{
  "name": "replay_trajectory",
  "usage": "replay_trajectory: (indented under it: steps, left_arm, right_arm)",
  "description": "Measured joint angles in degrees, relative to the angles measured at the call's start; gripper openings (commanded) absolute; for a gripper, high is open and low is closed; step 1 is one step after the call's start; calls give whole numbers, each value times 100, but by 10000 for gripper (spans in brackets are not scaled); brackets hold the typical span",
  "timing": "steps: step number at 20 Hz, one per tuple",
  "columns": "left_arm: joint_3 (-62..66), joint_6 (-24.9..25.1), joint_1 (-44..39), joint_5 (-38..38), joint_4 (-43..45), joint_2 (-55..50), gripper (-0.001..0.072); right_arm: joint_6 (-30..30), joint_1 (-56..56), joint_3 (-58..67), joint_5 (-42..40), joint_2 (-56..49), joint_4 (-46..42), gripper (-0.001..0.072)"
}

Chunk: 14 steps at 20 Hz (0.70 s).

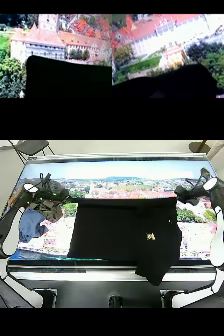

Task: Fold the shirts.

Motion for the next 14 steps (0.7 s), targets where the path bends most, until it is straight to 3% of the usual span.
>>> replay_trajectory:
  steps: [4, 6, 14]
  left_arm:
    - [26, 140, 131, -1204, 114, -59, 31]
    - [26, 162, 155, -1801, 345, -76, 31]
    - [24, 184, 177, -2968, 680, -229, 30]
  right_arm:
    - [-271, -50, -74, 1875, 2, -63, 40]
    - [-302, -57, -214, 2413, 4, -98, 40]
    - [-302, -68, -605, 3038, 11, -507, 40]
